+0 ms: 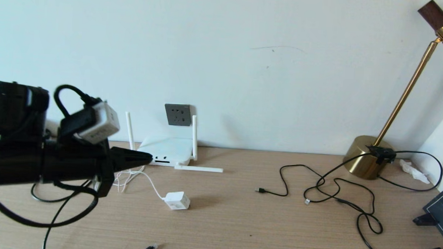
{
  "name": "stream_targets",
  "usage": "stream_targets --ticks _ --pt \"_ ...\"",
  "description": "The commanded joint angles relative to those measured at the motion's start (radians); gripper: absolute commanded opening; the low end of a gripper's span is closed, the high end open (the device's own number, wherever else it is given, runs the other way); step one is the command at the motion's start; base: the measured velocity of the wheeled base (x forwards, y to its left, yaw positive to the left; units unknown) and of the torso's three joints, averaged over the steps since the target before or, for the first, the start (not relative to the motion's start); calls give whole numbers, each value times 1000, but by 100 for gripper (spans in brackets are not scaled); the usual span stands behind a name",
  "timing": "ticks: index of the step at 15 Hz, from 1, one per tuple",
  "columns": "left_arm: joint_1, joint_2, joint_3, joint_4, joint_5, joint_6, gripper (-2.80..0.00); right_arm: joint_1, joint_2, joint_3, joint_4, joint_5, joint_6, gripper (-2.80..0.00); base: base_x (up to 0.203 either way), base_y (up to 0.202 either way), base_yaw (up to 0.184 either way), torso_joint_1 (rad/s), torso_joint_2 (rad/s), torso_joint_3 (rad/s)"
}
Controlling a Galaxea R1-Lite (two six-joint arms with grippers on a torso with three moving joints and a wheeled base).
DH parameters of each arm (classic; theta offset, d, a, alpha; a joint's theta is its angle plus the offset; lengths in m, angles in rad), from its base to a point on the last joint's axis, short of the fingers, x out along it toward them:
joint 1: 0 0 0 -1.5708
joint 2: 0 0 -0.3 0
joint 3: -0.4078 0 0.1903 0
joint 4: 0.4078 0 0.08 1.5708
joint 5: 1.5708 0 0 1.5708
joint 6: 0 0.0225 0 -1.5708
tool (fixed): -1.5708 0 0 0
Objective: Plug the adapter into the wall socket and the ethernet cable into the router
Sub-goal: Pick up plug
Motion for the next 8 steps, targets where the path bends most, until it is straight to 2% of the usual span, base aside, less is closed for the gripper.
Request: stream_targets --ticks 1,2,4,7,8 --pt "-5 118 -18 114 -7 362 -280 0 0 0 -1 0 0 -280 0 0 0 0 0 0" --pt "-6 129 -16 172 -6 417 -280 0 0 0 0 0 0 -280 0 0 0 0 0 0" --pt "-6 123 -2 256 21 480 -280 0 0 0 -1 0 0 -280 0 0 0 0 0 0" --pt "-7 164 -44 282 37 519 -280 0 0 0 -1 0 0 -280 0 0 0 0 0 0" --pt "-7 186 -81 308 37 550 0 0 0 0 -1 0 0 -280 0 0 0 0 0 0"
